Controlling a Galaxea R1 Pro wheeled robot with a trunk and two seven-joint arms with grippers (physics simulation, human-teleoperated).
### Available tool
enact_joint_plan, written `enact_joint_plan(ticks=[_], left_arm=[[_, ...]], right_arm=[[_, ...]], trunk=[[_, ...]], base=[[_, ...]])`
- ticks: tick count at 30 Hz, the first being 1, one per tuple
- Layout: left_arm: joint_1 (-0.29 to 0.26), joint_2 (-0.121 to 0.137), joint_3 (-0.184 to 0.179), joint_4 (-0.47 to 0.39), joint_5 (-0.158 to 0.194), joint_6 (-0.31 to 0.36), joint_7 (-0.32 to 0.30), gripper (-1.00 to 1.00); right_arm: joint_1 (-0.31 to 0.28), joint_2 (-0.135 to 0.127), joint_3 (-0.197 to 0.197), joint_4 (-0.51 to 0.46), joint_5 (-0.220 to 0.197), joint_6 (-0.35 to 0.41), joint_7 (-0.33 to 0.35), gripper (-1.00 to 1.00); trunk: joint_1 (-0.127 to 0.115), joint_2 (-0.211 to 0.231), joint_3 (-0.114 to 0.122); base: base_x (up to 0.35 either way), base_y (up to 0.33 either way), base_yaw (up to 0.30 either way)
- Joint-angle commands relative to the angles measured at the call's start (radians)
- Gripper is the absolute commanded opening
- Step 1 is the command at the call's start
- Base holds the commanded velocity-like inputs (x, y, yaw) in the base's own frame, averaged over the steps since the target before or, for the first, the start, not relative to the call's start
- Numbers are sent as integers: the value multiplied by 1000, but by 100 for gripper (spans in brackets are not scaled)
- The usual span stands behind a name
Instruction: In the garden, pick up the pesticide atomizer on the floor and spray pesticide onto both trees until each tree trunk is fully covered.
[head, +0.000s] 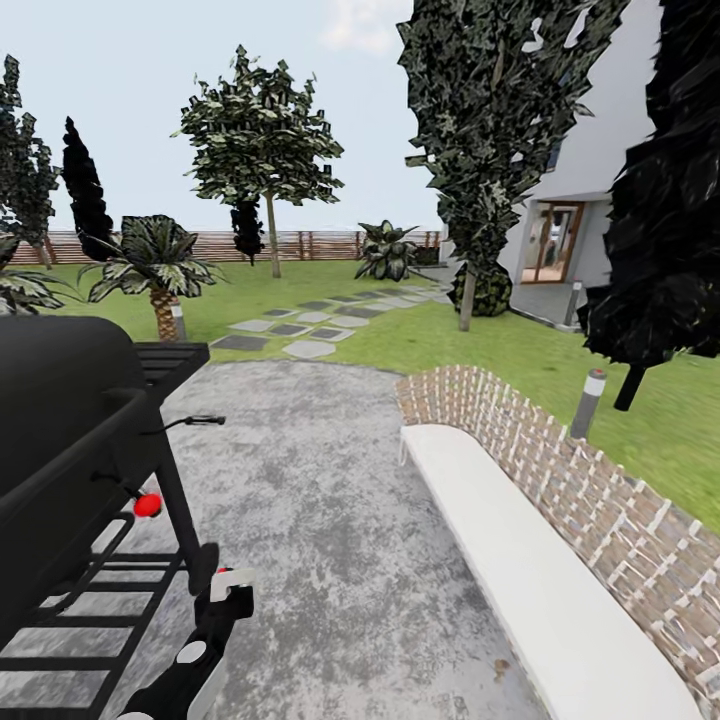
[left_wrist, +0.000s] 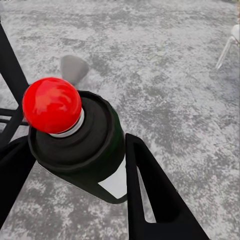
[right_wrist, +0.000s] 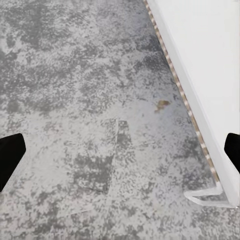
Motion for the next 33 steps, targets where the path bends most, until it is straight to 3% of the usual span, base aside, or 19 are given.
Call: enact_joint_plan(ticks=[1,33], left_arm=[[-1,-1,4,1,2,-4,-1,-100],[-1,-1,4,1,2,-4,-1,-100]], right_arm=[[0,1,-5,1,11,-3,-5,100],[0,2,-5,1,11,-3,-5,100]], trunk=[[1,-1,0],[1,-1,0]], base=[[350,21,12],[350,2,57]])
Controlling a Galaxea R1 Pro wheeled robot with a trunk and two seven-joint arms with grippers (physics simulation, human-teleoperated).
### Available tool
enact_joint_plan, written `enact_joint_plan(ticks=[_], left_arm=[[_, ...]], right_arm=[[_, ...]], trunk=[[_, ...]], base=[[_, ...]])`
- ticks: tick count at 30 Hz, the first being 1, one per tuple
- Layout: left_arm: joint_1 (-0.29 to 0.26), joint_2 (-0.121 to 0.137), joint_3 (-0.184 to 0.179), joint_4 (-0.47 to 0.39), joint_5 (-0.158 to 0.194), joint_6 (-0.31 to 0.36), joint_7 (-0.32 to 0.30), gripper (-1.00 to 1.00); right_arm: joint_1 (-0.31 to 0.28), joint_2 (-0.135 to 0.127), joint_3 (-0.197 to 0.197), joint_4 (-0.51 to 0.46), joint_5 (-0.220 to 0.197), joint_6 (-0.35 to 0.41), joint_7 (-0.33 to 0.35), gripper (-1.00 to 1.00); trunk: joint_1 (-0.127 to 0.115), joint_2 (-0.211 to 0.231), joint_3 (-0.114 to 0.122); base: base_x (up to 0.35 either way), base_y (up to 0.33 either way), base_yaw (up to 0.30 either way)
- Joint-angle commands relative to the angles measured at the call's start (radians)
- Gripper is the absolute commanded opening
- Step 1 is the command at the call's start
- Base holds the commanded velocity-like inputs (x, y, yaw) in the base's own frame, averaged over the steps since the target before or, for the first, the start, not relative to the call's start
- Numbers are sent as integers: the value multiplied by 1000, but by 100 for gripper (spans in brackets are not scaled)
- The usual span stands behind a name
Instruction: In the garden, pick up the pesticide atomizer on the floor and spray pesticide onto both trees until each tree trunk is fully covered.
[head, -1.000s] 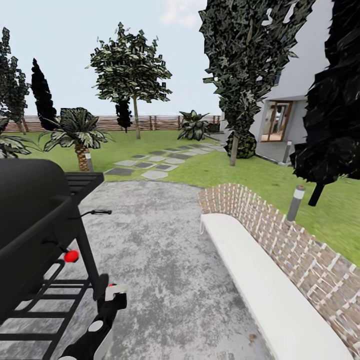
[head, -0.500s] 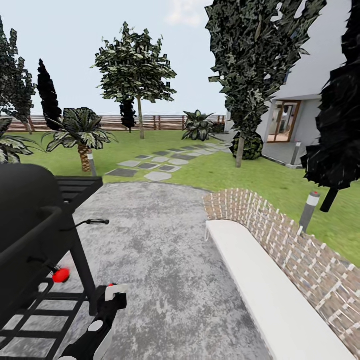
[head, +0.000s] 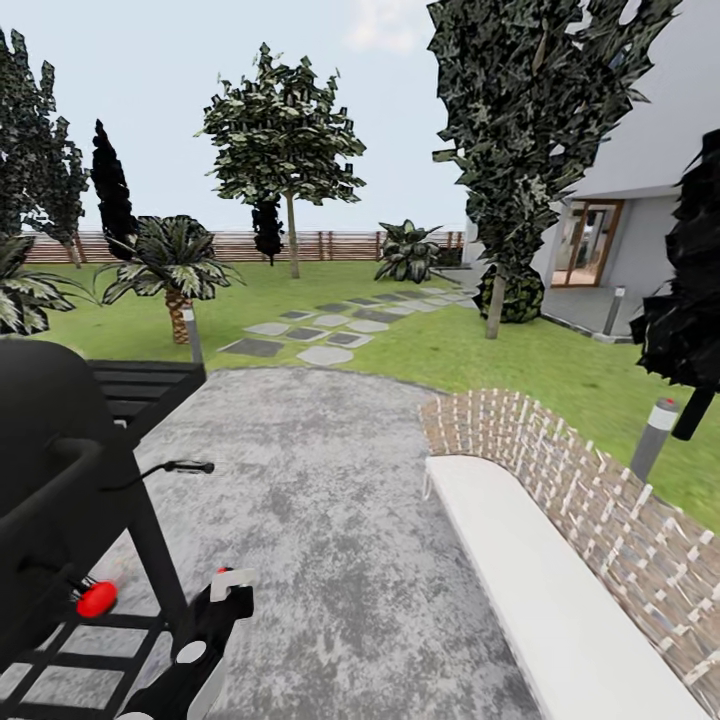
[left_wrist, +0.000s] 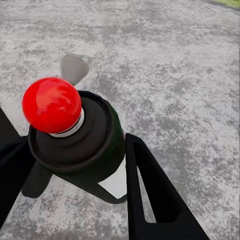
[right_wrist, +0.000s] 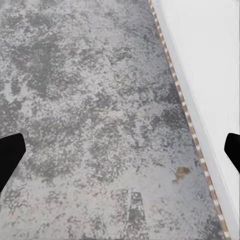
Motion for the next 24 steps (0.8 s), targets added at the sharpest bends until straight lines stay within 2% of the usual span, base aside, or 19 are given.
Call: enact_joint_plan(ticks=[1,24], left_arm=[[-1,-1,4,1,2,-4,-1,-100],[-1,-1,4,1,2,-4,-1,-100]], right_arm=[[0,1,-5,1,11,-3,-5,100],[0,1,-5,1,11,-2,-5,100]], trunk=[[1,-1,0],[1,-1,0]], base=[[350,0,15],[350,0,9]])
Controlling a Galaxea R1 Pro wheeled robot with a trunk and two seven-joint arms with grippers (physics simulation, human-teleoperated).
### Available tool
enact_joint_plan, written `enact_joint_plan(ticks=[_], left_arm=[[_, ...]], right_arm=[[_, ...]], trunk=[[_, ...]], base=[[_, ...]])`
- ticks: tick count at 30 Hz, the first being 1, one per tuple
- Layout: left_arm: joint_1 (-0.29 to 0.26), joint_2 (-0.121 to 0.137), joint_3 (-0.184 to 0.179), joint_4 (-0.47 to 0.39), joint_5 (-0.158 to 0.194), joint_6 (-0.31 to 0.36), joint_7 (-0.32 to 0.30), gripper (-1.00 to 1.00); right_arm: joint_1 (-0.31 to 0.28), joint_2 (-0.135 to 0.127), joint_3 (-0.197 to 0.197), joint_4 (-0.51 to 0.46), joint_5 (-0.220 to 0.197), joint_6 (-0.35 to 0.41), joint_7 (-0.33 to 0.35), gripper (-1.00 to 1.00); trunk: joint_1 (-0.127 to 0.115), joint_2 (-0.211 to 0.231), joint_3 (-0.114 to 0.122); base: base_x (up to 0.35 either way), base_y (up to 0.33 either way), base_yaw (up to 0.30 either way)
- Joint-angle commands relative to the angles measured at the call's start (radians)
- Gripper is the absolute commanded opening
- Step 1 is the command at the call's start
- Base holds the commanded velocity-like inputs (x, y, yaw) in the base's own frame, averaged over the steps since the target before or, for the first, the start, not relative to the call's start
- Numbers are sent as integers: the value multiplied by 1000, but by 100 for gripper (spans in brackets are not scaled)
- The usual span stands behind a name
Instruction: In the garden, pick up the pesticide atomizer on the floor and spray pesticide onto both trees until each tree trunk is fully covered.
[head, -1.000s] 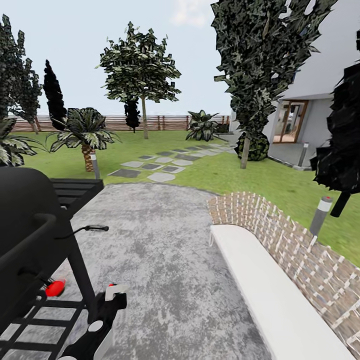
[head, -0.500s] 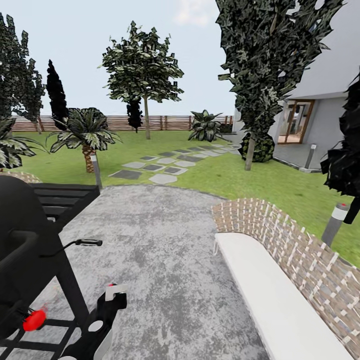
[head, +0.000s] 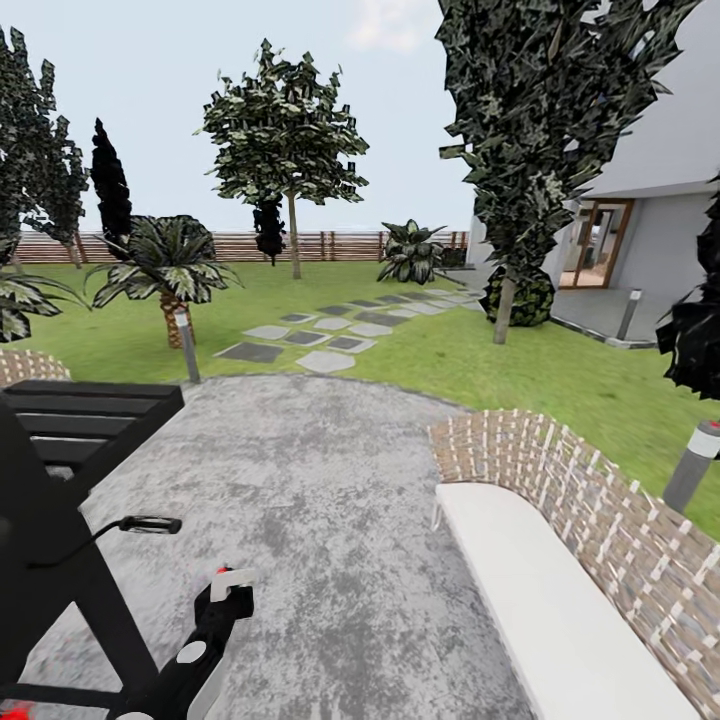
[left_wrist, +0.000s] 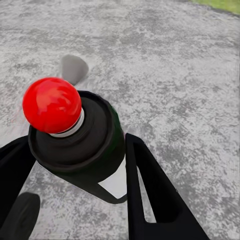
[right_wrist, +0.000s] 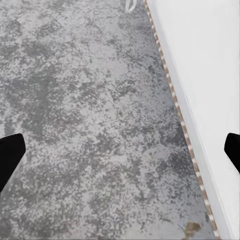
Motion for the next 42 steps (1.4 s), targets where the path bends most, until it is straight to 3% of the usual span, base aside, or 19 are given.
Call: enact_joint_plan(ticks=[1,42], left_arm=[[0,-1,4,1,2,-4,-1,-100],[0,-1,3,1,2,-4,-1,-100]], right_arm=[[0,1,-5,1,11,-2,-5,100],[0,1,-5,13,11,-3,-5,100]], trunk=[[1,-1,0],[1,-1,0]], base=[[350,0,0],[350,0,0]])
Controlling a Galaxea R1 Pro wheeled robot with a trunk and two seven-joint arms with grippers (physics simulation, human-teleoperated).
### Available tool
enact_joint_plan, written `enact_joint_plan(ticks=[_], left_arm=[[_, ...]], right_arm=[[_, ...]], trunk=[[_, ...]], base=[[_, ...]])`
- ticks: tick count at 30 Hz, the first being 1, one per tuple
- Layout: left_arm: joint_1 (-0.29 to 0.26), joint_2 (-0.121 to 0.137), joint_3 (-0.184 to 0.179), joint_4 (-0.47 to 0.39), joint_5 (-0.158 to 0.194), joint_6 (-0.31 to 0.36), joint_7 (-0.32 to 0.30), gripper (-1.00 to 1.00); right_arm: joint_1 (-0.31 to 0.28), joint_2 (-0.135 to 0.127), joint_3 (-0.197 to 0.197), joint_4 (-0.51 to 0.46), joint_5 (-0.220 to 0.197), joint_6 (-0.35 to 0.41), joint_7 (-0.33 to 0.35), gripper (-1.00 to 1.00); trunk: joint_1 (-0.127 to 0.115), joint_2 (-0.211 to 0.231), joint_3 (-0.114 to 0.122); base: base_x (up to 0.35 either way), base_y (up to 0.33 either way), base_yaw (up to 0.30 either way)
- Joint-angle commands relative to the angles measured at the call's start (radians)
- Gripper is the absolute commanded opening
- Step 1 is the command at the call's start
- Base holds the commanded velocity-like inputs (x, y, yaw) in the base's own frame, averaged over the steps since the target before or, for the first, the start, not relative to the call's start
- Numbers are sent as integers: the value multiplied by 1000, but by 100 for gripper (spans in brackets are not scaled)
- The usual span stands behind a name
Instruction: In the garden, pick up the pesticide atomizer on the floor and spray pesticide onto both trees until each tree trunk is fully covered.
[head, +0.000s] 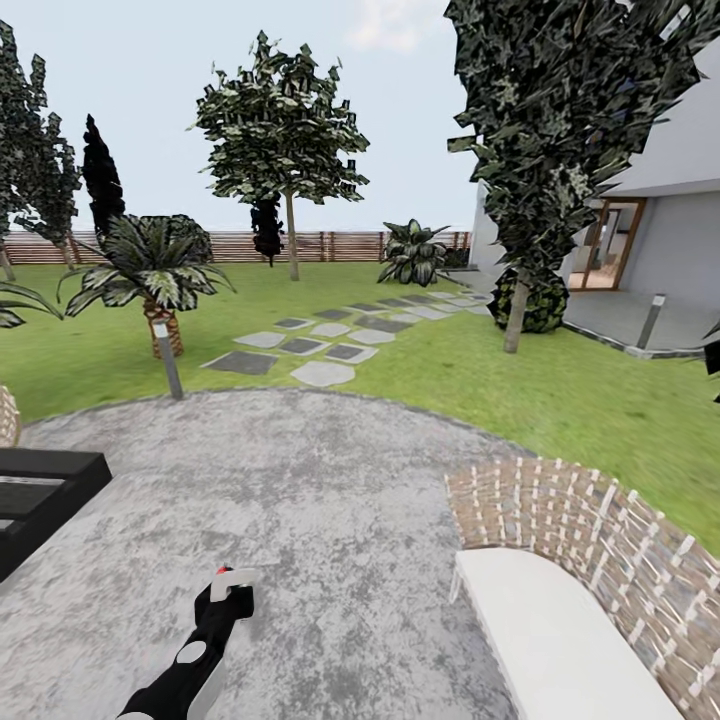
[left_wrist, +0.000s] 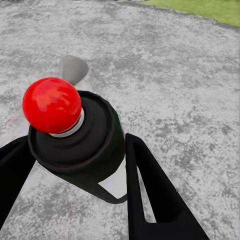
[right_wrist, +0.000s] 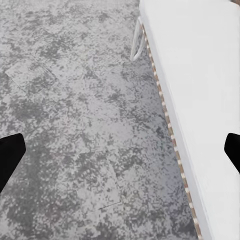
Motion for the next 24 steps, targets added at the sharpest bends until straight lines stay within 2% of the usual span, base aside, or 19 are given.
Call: enact_joint_plan(ticks=[1,11,24], left_arm=[[0,-1,4,1,2,-4,-1,-100],[0,-1,4,1,2,-4,-1,-100],[0,-1,4,1,2,-4,-1,-100]], right_arm=[[-1,1,-5,3,11,-3,-5,100],[-1,1,-5,12,11,-3,-5,100],[-1,1,-5,12,11,-3,-5,100]], trunk=[[1,-1,0],[1,-1,0],[1,-1,0]], base=[[350,0,0],[350,8,76],[350,73,71]])
